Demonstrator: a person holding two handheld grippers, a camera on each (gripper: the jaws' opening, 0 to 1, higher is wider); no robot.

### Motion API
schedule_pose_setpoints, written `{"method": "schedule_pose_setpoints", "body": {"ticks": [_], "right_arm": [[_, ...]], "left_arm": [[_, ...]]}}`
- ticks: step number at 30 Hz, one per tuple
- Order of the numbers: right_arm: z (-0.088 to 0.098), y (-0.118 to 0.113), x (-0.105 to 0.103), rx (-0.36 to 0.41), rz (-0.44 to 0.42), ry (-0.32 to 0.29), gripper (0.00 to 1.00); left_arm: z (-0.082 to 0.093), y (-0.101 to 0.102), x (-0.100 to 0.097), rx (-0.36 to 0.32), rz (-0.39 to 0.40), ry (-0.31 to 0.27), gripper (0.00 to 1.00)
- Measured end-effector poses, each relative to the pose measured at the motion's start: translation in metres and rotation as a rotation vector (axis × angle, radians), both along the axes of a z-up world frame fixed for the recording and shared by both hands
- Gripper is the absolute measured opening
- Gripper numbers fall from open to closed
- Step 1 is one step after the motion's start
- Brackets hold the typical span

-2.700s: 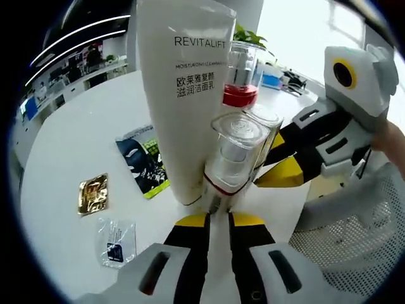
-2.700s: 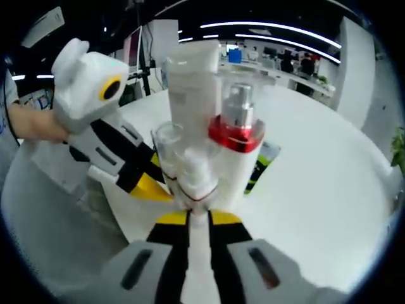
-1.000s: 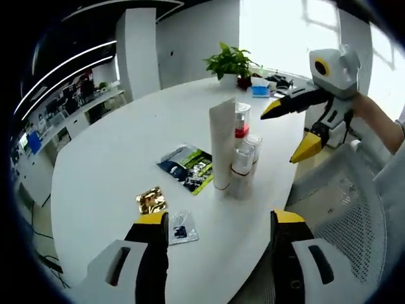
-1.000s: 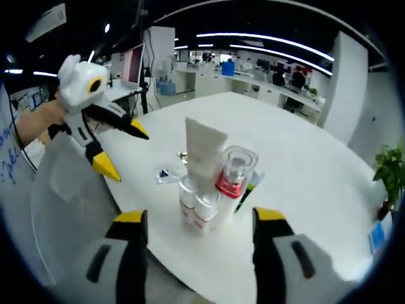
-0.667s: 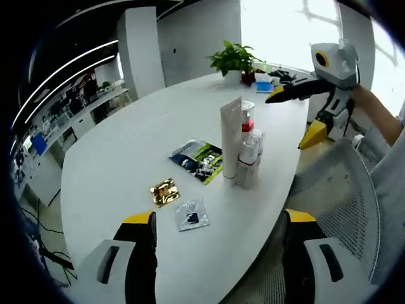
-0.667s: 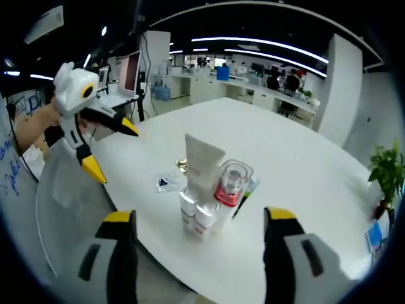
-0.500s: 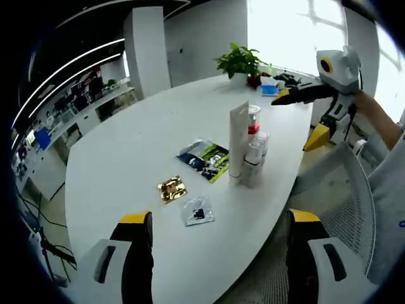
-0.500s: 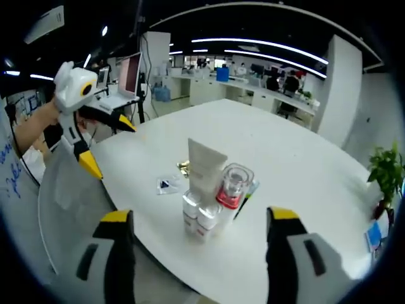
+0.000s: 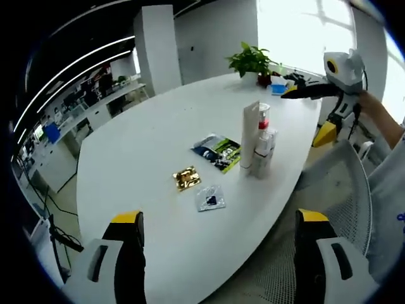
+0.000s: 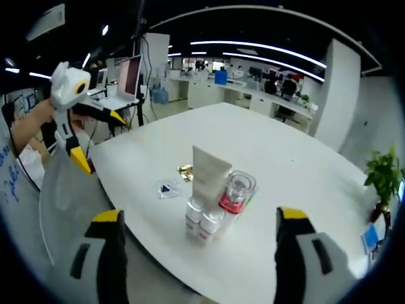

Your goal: Arrange the skincare products in the storage area until every visible bottle or jar stands upright without overlapping.

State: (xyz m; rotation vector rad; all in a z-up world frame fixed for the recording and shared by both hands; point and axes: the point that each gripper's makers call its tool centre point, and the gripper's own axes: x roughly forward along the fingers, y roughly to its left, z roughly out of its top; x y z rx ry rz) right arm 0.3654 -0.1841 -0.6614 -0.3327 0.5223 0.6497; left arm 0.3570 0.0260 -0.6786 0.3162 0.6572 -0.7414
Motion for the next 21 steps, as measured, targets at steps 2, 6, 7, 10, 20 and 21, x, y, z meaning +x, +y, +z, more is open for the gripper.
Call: {"method": "schedule_pose_setpoints", "body": {"ticks": [2, 6, 7, 10, 20, 21], "right_arm": [[0.000, 0.001, -0.001, 0.003, 0.001, -0.002, 1.00], [0.001, 0.004, -0.003, 0.013, 0.014, -0.003, 1.00], [0.002, 0.005, -0.003, 0.019, 0.016, -0.003, 1.00], [0.001, 0.006, -0.004, 0.016, 0.018, 0.000, 1.00], [-0.001, 0.002, -0.001, -0.015, 0.016, -0.011, 1.00], [-0.001, 0.002, -0.001, -0.014, 0.016, -0.012, 1.00]], "left_arm": [[0.001, 0.003, 0.000, -0.009, 0.012, 0.003, 0.97], [0.001, 0.009, -0.001, -0.018, 0.031, 0.006, 0.97], [0.000, 0.011, -0.001, -0.016, 0.032, 0.005, 0.97], [0.000, 0.014, -0.001, -0.025, 0.044, -0.001, 0.97], [-0.008, 0.015, 0.003, -0.043, 0.068, 0.015, 0.97], [-0.009, 0.014, 0.004, -0.041, 0.068, 0.018, 0.97]]}}
